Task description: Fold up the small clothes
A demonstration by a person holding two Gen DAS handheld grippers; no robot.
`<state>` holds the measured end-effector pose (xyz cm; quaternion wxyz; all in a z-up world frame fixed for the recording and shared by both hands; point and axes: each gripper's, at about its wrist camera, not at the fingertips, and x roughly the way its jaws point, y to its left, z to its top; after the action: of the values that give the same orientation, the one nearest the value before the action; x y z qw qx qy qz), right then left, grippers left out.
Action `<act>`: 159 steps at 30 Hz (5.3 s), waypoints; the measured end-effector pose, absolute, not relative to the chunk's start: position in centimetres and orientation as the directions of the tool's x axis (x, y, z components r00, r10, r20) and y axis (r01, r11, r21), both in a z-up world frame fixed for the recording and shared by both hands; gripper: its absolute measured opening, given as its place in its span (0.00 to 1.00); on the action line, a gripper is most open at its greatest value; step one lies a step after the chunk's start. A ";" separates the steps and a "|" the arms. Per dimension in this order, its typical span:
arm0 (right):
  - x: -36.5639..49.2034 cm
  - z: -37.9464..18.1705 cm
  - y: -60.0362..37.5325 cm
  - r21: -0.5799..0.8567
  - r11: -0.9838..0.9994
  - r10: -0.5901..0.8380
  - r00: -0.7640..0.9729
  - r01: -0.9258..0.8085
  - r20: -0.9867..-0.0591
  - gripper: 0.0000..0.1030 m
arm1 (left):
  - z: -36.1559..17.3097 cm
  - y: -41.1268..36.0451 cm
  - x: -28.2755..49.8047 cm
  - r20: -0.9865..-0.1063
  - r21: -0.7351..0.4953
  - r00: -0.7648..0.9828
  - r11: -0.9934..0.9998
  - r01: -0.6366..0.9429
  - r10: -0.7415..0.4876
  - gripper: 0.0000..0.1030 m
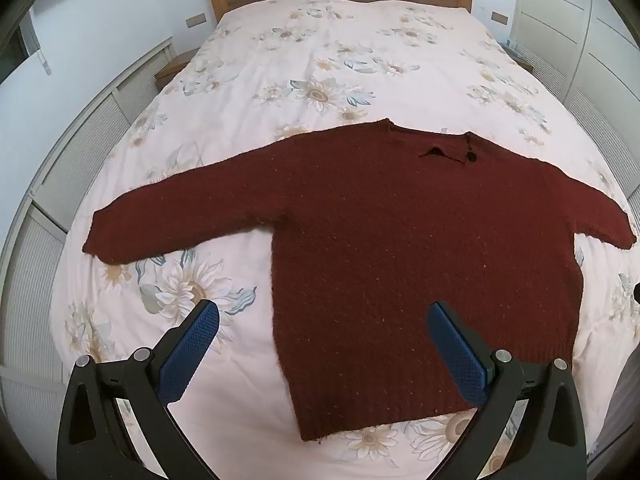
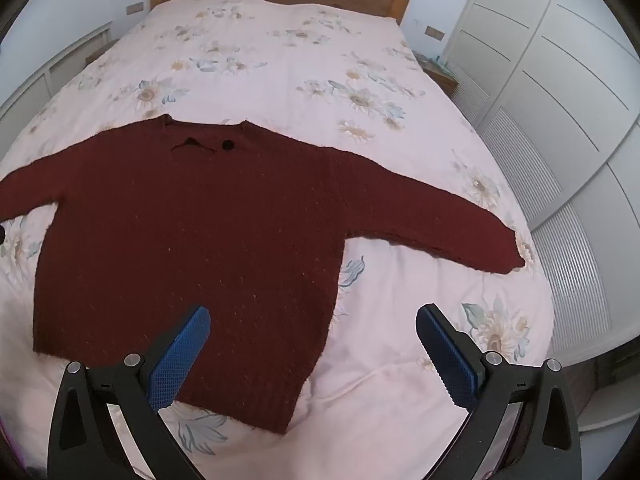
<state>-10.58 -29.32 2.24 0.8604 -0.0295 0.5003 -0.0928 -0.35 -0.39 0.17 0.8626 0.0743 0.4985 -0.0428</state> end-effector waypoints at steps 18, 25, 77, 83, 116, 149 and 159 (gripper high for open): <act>-10.5 2.2 -29.2 -0.152 0.980 -0.196 0.478 0.129 -0.856 1.00 | -0.9 0.1 -0.2 -0.886 0.047 0.462 0.985 0.167 -0.036 0.99; -10.5 2.2 -29.2 -0.152 0.980 -0.196 0.477 0.128 -0.857 1.00 | -1.1 -0.2 0.0 -0.906 0.005 0.417 0.985 0.172 -0.068 0.99; 1.6 -13.8 -63.2 0.052 0.721 -0.195 0.274 0.691 -0.942 1.00 | -6.5 -3.2 11.7 -0.898 0.015 0.433 0.980 0.198 -0.074 0.99; 1.0 -17.7 -66.8 0.155 0.607 -0.121 0.283 0.779 -0.951 1.00 | -8.1 -3.2 12.3 -0.910 -0.002 0.408 0.983 0.186 -0.079 0.99; 8.7 4.7 -48.3 0.236 0.923 -0.023 0.657 0.303 -0.754 0.14 | -7.7 0.0 10.6 -0.887 -0.035 0.447 0.983 0.182 -0.114 0.99; 12.8 -11.1 -27.1 0.127 0.992 0.111 0.356 0.021 -0.928 0.72 | -11.1 2.1 11.8 -0.927 0.020 0.372 0.981 0.191 -0.054 0.99; 8.6 -9.5 -31.3 0.108 0.993 0.081 0.389 0.048 -0.918 0.86 | -11.0 0.5 11.9 -0.920 0.021 0.385 0.969 0.246 -0.078 0.99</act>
<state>8.63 -31.33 -9.53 0.8314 0.0581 0.5525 0.0100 11.87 0.51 -11.02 0.8286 0.0772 0.5459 -0.0979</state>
